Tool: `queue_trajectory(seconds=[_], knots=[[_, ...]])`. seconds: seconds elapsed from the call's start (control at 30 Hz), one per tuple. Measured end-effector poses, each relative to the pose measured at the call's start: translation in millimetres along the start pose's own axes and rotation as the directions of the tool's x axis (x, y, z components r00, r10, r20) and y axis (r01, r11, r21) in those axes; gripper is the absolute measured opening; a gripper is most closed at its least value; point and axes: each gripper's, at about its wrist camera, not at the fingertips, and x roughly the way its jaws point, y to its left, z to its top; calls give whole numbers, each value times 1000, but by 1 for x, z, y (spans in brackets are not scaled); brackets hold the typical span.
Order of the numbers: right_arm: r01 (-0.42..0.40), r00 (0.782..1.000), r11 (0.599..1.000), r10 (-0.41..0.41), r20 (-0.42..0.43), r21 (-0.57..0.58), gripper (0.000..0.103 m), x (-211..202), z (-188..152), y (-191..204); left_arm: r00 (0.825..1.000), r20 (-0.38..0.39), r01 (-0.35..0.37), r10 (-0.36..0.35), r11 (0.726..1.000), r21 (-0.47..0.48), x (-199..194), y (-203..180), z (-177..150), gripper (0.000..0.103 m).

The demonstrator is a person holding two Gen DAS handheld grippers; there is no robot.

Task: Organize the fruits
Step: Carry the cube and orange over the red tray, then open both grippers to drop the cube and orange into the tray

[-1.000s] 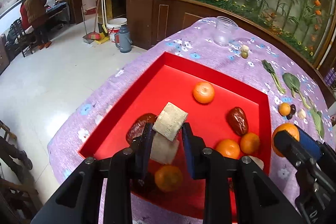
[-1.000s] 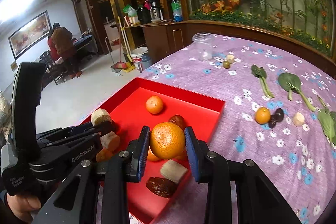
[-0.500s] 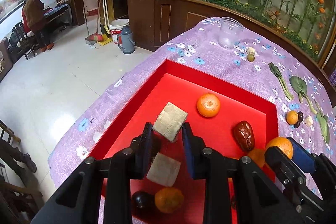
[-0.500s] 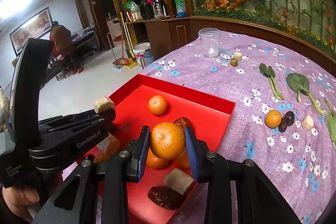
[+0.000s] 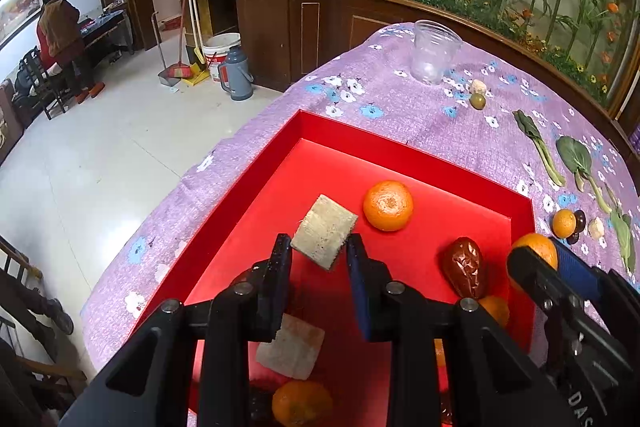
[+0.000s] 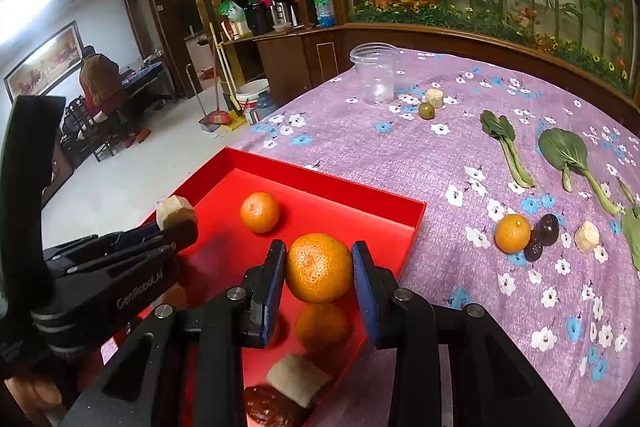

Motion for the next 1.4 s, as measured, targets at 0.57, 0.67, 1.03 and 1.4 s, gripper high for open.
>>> queue_trajectory(seconds=[0.57, 0.67, 1.03, 1.4], knots=[[19, 1000, 1000, -19, -25, 22, 37, 24, 11, -12, 1000, -11, 1, -1, 1000, 10, 6, -7, 1, 27], [21, 999, 999, -20, -28, 26, 37, 27, 12, -14, 1000, -13, 3, -3, 1000, 9, 7, -7, 1, 27], [24, 999, 999, -24, -29, 27, 37, 32, 16, -12, 1000, -18, 4, -3, 1000, 10, 15, -9, 0, 27], [24, 999, 999, -23, -32, 28, 37, 39, 22, -10, 1000, -24, -5, 5, 1000, 5, 19, -7, 2, 27]])
